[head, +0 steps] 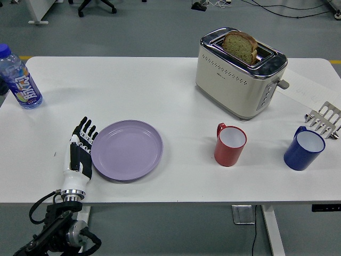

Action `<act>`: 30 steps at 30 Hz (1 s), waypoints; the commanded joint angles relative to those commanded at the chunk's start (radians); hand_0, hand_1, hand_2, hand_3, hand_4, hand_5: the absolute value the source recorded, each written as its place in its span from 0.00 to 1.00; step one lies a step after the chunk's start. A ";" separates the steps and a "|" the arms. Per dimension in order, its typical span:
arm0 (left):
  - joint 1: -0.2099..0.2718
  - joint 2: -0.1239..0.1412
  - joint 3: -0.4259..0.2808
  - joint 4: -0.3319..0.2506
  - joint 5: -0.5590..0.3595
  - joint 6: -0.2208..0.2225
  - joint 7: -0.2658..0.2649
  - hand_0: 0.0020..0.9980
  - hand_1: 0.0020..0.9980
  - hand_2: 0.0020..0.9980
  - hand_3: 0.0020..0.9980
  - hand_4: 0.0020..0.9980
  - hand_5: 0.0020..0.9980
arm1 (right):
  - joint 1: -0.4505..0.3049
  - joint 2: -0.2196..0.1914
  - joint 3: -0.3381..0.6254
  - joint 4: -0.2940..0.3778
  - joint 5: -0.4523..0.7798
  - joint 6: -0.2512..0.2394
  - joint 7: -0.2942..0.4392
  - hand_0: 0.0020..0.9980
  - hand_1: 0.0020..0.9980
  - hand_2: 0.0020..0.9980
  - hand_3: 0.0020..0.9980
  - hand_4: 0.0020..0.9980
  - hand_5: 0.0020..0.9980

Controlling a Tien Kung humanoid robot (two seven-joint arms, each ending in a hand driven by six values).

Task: Push plate across desktop

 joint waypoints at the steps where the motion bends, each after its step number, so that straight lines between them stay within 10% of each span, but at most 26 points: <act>1: 0.000 0.000 0.004 -0.002 -0.001 0.001 0.000 0.94 0.95 0.98 0.93 0.47 1.00 | 0.000 0.000 0.000 0.000 0.001 0.000 0.000 0.61 0.55 0.65 0.61 0.14 0.35; 30: -0.028 0.001 0.144 -0.016 -0.032 -0.010 0.000 0.95 0.96 0.99 0.94 0.48 1.00 | -0.007 -0.002 -0.001 0.000 -0.001 0.000 0.000 0.60 0.54 0.65 0.61 0.14 0.35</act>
